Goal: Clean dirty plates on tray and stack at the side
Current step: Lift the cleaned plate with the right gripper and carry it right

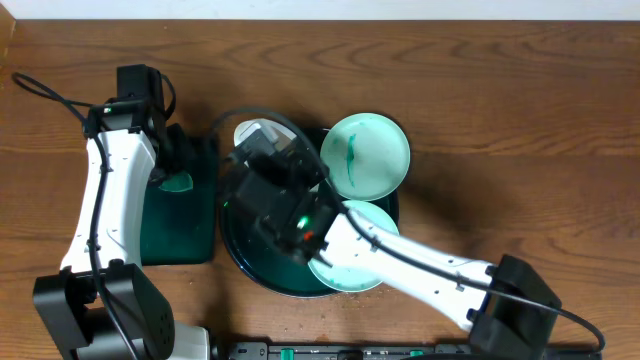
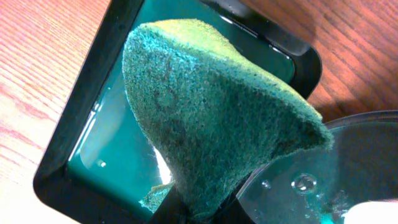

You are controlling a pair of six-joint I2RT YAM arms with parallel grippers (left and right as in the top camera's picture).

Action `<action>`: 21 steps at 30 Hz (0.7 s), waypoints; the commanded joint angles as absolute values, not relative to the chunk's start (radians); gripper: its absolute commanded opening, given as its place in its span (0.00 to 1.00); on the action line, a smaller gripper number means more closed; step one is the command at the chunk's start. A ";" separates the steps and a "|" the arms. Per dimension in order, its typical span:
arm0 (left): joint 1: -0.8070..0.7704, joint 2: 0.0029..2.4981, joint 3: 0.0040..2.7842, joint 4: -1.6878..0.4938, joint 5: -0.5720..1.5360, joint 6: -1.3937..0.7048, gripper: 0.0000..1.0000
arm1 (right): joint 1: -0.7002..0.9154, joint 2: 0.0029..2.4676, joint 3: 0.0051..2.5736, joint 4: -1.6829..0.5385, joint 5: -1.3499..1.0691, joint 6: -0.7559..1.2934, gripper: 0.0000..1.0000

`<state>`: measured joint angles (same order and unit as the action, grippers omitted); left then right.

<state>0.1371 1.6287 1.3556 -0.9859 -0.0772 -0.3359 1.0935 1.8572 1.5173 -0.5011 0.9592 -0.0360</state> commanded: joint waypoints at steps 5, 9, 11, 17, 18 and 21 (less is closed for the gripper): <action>0.140 1.635 1.345 -0.992 -0.079 -0.314 0.07 | 1.166 1.832 1.529 -0.408 1.391 -0.151 0.01; 0.140 1.635 1.345 -0.994 -0.079 -0.314 0.07 | 1.168 1.832 1.529 -0.395 1.390 -0.178 0.01; 0.140 1.635 1.345 -0.994 -0.079 -0.314 0.08 | 1.158 1.832 1.529 -0.393 1.385 -0.172 0.01; 0.140 1.635 1.345 -0.994 -0.078 -0.315 0.07 | 1.089 1.832 1.529 -0.435 1.220 -0.105 0.01; 0.140 1.635 1.345 -0.994 -0.079 -0.315 0.08 | 1.077 1.831 1.529 -0.455 1.162 -0.084 0.01; 0.140 1.635 1.345 -0.994 -0.078 -0.315 0.07 | 1.034 1.819 1.530 -0.533 0.901 0.017 0.01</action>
<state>0.1371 1.6287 1.3533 -0.9894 -0.0765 -0.3359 1.0779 1.8572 1.5177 -0.4953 1.1629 -0.1047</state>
